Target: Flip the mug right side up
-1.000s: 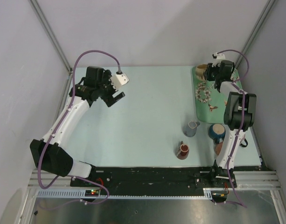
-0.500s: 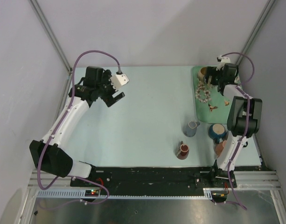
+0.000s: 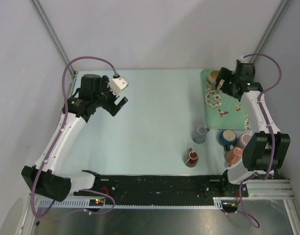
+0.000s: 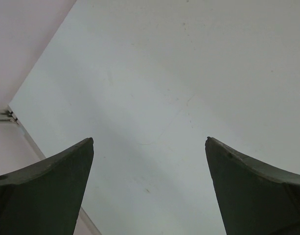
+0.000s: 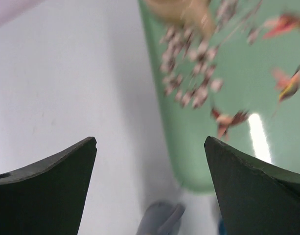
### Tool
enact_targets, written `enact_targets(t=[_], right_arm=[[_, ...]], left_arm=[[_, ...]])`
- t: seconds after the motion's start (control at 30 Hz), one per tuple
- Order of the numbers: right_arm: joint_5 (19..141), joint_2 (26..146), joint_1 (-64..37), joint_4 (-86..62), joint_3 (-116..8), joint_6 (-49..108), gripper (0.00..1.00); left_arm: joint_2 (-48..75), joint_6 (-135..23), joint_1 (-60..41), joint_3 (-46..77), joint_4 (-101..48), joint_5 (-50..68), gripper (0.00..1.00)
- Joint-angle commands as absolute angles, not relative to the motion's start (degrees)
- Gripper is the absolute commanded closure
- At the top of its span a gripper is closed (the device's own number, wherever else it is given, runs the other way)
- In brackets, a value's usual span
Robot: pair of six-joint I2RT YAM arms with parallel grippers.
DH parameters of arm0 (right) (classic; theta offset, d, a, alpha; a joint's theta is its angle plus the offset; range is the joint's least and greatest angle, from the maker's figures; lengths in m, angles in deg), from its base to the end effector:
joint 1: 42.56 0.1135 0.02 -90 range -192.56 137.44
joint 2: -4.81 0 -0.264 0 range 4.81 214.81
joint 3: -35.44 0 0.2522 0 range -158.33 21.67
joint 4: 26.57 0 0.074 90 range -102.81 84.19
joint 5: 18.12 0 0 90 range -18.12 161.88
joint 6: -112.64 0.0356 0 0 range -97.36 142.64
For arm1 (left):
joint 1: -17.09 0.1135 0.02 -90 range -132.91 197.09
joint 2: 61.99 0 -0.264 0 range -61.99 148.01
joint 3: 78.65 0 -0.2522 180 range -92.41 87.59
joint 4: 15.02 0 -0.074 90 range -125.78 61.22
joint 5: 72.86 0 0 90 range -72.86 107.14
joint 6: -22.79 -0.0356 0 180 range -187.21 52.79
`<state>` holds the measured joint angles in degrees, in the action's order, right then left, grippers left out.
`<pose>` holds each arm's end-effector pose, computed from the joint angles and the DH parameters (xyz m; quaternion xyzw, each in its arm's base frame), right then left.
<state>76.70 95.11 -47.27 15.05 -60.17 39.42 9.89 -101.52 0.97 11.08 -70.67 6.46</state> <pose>0.3597 -0.0266 0.3360 0.1475 0.8794 0.0847 0.4447 0.2517 -0.0796 0.3780 0.4174 0.7894 -0.0124 0.4499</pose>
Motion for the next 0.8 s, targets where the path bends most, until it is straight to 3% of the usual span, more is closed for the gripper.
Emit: enact_targets(t=[0.0,0.2,0.47,0.67,0.77], right_arm=[[75.06,92.89,-37.91,34.78,-58.76,46.3,0.05],[62.96,85.62,-20.74,43.48,-57.28,45.12,0.05],[53.05,81.51,-3.47,59.35,-53.5,63.22,0.07],[62.44,83.35,-3.81,55.14,-43.86,66.29,0.24],[65.31,85.86,-5.51,52.92,-42.34,65.95,0.28]], left_arm=[[4.26,-95.14,-0.55,13.32,-72.33,4.99,0.0],[-0.43,-95.33,-3.41,17.45,-72.51,3.16,0.0],[-4.29,-95.91,-6.61,21.13,-72.39,1.83,0.0],[-7.01,-97.64,-8.73,24.35,-72.45,2.02,0.0],[-8.25,-98.2,-9.62,26.0,-72.4,2.21,0.0]])
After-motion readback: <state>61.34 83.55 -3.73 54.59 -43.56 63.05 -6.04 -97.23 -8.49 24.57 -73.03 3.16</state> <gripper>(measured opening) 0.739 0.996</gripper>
